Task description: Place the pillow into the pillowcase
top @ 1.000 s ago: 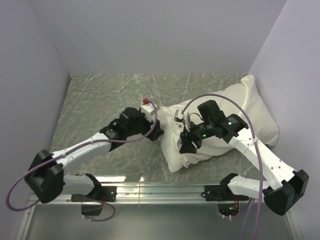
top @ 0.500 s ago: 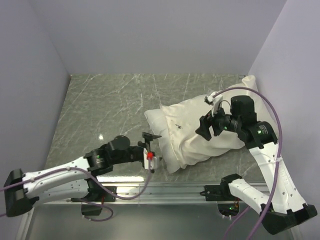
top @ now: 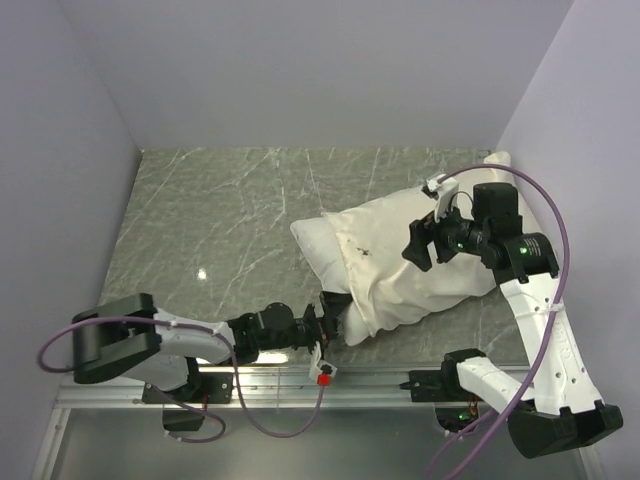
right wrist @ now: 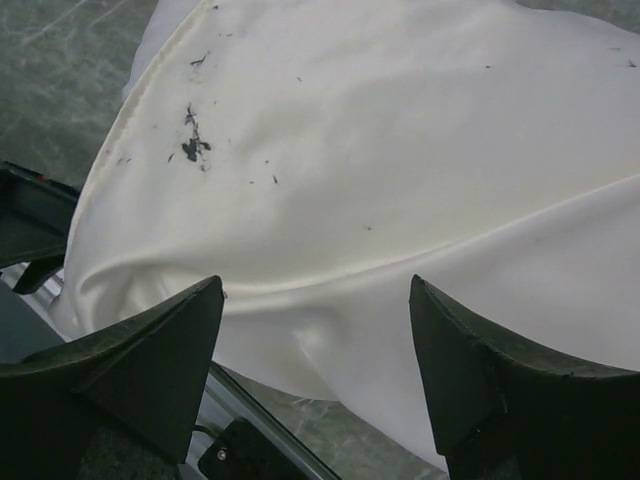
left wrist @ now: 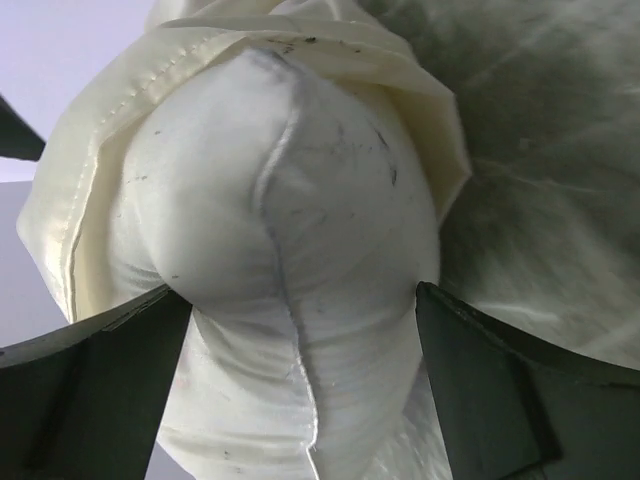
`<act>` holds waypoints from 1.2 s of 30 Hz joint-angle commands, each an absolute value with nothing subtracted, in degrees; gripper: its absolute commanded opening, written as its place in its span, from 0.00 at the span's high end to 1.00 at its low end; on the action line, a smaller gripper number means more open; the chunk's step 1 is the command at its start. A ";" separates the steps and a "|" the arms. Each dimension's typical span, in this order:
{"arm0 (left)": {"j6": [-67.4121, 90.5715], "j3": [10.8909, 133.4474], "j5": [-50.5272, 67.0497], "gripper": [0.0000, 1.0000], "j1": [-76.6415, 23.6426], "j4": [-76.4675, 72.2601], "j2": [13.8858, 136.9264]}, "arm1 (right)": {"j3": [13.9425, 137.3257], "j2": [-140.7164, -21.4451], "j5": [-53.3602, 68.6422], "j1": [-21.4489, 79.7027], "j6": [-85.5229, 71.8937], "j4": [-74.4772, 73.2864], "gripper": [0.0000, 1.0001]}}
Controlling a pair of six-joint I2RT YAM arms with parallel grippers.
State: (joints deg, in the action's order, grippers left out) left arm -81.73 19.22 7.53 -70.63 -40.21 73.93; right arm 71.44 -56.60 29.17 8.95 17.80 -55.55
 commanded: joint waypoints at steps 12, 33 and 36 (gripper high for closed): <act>-25.62 59.92 11.92 1.00 -56.35 -8.19 79.19 | 60.65 -35.17 10.90 7.82 48.95 -56.67 0.16; 37.85 71.82 53.40 0.99 -39.11 -5.42 84.47 | 46.46 -49.20 3.15 8.96 34.21 -5.54 0.26; 53.48 66.98 58.69 1.00 -38.94 -17.29 82.18 | 59.12 -57.29 7.29 10.63 29.10 -6.50 0.30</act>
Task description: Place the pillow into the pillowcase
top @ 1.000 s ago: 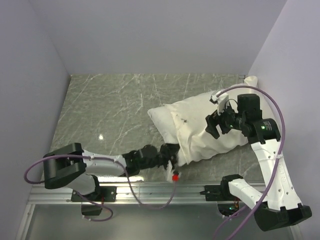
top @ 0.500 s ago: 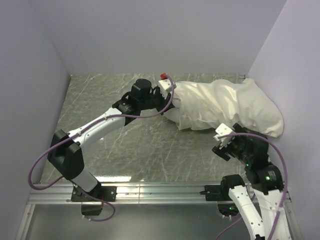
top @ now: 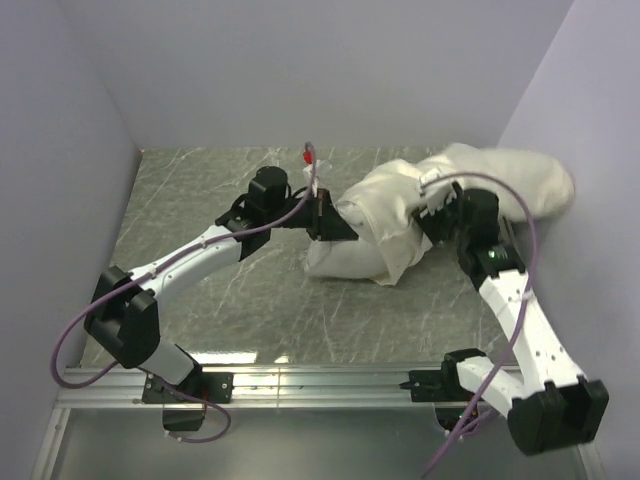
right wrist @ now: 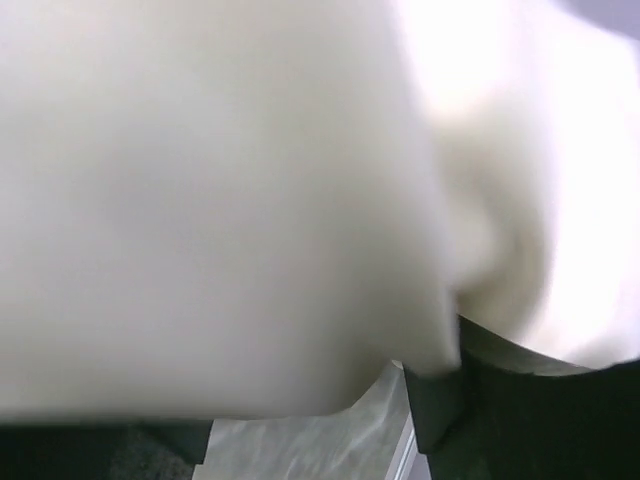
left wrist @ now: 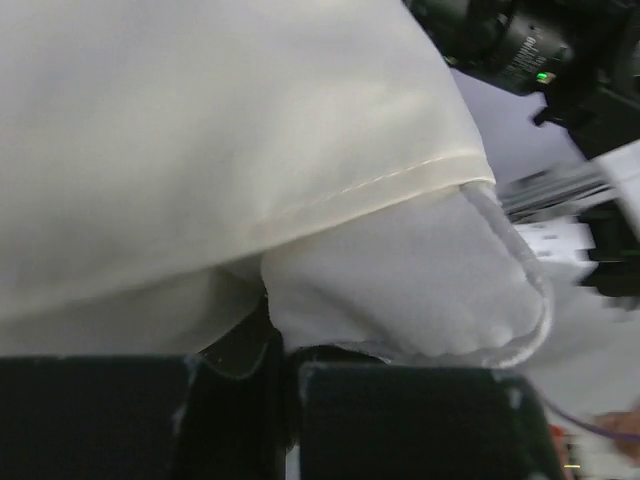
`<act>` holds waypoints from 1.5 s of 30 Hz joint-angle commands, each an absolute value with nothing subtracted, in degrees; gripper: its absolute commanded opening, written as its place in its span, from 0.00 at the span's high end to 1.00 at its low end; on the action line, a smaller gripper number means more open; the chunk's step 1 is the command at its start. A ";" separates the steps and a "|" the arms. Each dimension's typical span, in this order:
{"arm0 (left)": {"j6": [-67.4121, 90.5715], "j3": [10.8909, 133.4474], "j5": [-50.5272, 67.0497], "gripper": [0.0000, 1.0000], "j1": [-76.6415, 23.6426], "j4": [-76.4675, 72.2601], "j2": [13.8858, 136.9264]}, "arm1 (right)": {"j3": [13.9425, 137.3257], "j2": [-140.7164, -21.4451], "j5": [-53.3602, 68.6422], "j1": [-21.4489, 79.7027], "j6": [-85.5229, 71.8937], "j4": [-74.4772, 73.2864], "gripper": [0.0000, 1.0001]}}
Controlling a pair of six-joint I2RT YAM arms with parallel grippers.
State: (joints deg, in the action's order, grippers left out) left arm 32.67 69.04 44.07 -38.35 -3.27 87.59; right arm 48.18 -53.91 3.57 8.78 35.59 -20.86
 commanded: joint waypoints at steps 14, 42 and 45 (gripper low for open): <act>38.54 52.64 45.38 0.85 -13.46 -0.82 74.09 | 84.89 -81.74 14.51 29.89 25.67 -19.22 0.20; 45.86 24.88 48.87 0.02 -5.34 5.13 57.21 | 67.76 -77.61 6.07 40.52 21.45 -26.90 0.40; 52.87 23.82 47.90 0.12 -10.78 -8.36 61.86 | 68.99 -77.43 7.82 41.22 20.48 -27.42 0.72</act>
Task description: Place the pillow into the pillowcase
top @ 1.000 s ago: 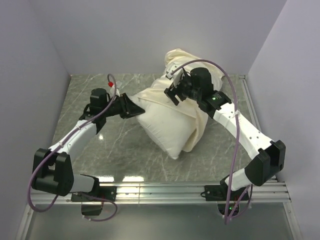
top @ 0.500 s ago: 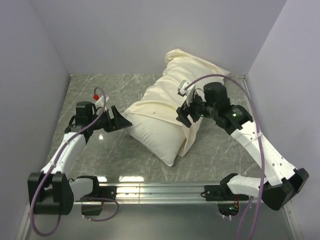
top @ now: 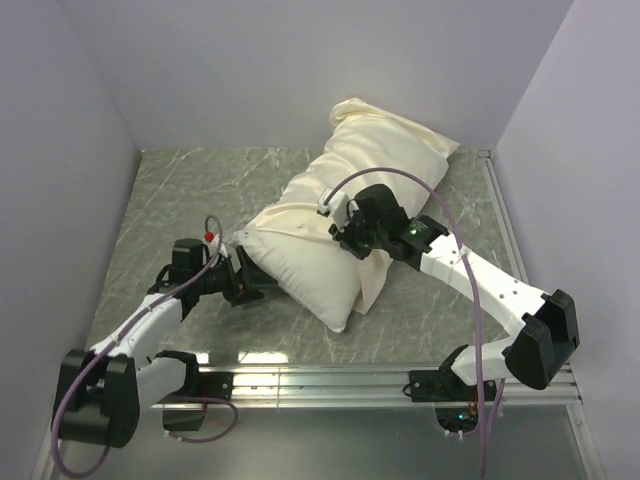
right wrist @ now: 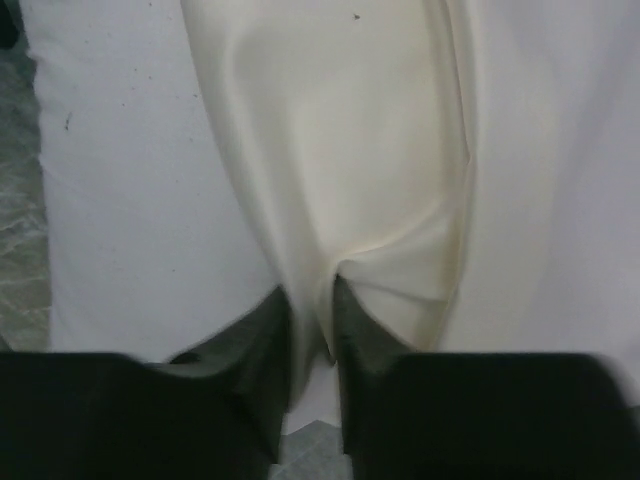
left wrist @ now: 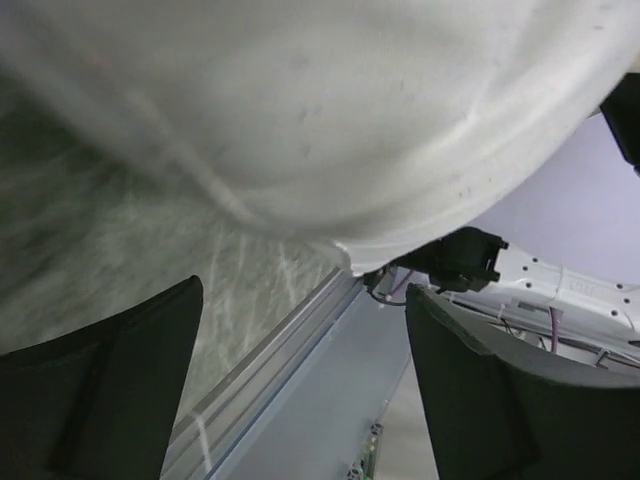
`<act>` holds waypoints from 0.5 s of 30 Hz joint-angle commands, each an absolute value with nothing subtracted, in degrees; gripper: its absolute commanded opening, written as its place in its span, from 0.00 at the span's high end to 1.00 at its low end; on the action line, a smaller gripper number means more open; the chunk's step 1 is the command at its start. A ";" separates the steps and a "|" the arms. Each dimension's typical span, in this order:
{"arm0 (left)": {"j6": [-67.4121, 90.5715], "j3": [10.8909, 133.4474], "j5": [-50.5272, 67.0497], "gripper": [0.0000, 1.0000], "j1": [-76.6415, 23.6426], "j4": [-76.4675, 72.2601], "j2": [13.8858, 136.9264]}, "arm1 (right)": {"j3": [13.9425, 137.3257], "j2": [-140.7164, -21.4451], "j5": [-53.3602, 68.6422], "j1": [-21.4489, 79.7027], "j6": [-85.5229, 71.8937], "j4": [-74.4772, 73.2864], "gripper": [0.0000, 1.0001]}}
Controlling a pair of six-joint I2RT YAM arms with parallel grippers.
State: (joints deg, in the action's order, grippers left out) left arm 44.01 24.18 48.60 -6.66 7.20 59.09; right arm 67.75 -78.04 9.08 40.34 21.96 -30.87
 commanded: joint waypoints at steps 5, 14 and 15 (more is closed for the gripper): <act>62.91 25.22 44.48 0.35 -20.29 -31.07 73.72 | 73.73 -77.61 21.93 43.94 19.95 -32.77 1.00; 84.89 39.62 40.17 0.70 -23.12 -61.43 93.41 | 84.18 -82.96 57.29 50.44 6.96 -33.14 1.00; 86.21 42.68 39.64 0.71 -22.94 -62.13 93.86 | 84.90 -83.40 58.78 50.88 4.86 -32.87 1.00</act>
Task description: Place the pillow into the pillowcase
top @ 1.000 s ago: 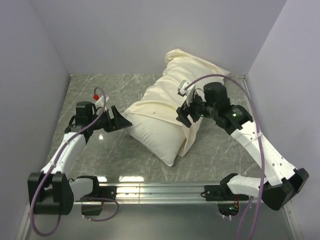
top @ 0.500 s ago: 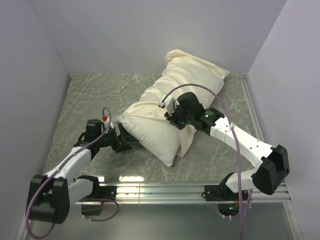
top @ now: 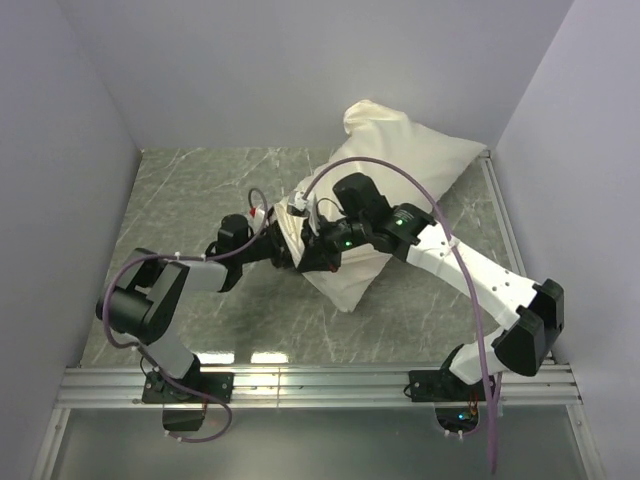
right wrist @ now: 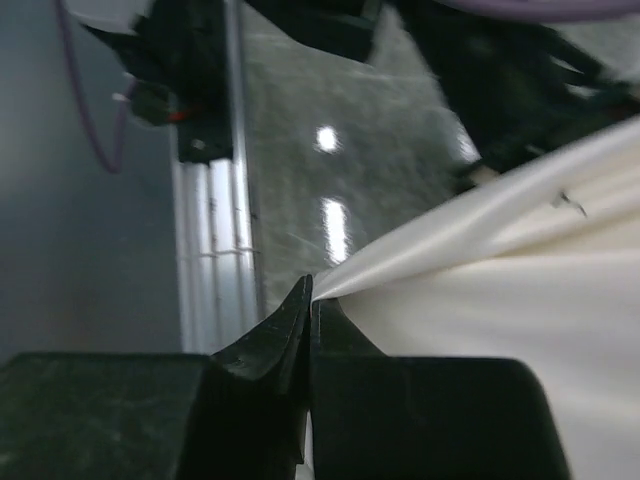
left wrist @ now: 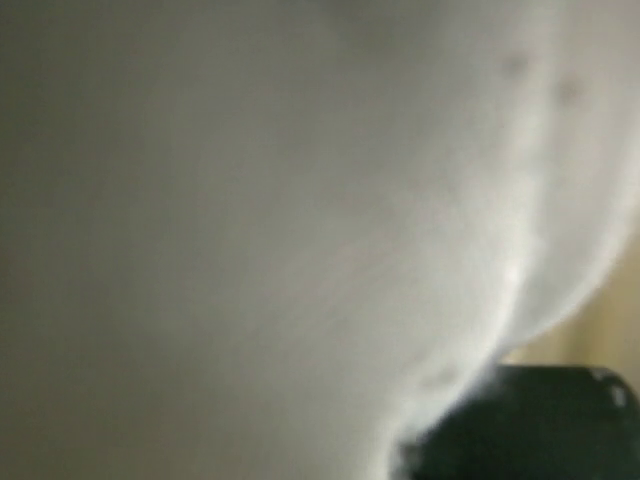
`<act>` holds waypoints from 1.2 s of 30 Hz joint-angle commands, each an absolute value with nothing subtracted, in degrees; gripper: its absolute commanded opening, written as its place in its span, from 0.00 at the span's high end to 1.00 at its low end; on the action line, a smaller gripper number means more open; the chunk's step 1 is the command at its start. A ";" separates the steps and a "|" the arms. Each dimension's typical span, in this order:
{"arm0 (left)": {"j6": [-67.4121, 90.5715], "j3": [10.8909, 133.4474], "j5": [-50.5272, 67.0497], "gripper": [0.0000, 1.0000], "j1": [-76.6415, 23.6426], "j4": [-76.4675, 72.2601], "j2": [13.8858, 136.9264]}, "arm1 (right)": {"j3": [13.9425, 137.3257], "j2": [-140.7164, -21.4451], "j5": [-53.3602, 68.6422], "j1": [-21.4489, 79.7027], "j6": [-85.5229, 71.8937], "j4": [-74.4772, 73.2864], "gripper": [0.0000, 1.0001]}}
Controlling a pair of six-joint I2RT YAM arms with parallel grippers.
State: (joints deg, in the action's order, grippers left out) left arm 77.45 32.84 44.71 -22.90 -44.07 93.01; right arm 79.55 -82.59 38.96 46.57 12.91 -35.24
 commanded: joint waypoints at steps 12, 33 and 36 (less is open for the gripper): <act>80.26 34.29 37.62 0.59 -23.64 -50.82 85.09 | 85.77 -88.50 58.45 40.96 0.36 -27.07 1.00; 61.46 41.06 46.84 0.24 -17.35 -26.05 84.04 | 83.78 -88.42 60.57 43.43 -2.20 -24.79 1.00; 52.14 37.10 50.26 0.20 -9.80 -10.06 76.57 | 80.51 -87.28 54.53 42.71 2.19 -26.19 1.00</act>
